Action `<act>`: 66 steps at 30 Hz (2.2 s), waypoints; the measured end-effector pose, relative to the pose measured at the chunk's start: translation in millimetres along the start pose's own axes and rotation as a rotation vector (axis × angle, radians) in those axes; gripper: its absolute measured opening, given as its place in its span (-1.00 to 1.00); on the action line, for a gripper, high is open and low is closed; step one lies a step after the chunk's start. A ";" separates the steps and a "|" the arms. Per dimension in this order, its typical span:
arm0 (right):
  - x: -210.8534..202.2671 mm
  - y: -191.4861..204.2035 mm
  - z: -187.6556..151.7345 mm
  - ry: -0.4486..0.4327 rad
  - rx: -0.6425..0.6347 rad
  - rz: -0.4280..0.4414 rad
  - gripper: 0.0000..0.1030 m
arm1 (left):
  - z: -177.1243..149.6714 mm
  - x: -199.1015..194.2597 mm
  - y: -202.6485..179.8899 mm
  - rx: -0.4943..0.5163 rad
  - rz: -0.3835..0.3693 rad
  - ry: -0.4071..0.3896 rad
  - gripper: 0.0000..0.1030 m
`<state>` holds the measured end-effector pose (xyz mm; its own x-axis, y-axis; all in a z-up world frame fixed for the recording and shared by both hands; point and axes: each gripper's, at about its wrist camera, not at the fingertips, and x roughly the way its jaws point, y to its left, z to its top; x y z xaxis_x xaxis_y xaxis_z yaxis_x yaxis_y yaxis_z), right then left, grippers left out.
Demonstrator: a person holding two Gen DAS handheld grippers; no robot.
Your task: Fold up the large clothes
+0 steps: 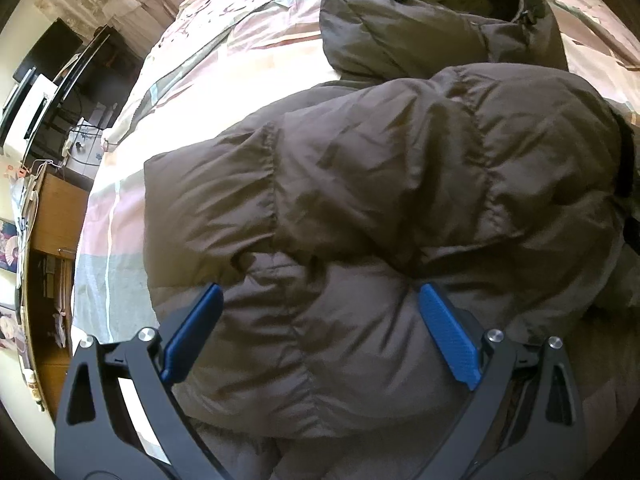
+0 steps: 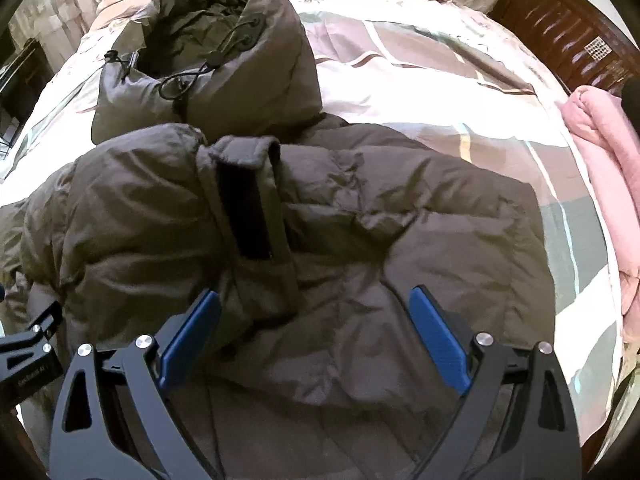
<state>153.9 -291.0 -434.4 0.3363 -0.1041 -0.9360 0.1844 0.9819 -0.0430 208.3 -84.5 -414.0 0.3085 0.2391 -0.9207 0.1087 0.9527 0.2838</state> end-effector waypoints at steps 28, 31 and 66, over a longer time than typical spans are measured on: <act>7.4 -55.8 -48.5 0.143 0.480 0.156 0.86 | -31.0 -20.1 -6.0 0.006 -0.003 0.014 0.94; 7.8 -53.7 -53.5 0.143 0.467 0.136 0.86 | -34.4 -19.8 -6.6 0.007 -0.001 0.018 0.94; 27.1 -122.2 -90.4 0.167 0.735 0.201 -0.91 | -45.6 -1.3 7.1 -0.007 -0.018 0.074 0.94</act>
<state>57.0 -399.5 -486.1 0.2953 0.1468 -0.9441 0.7193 0.6161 0.3208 165.6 -69.4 -423.0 0.2358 0.2347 -0.9430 0.1066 0.9583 0.2651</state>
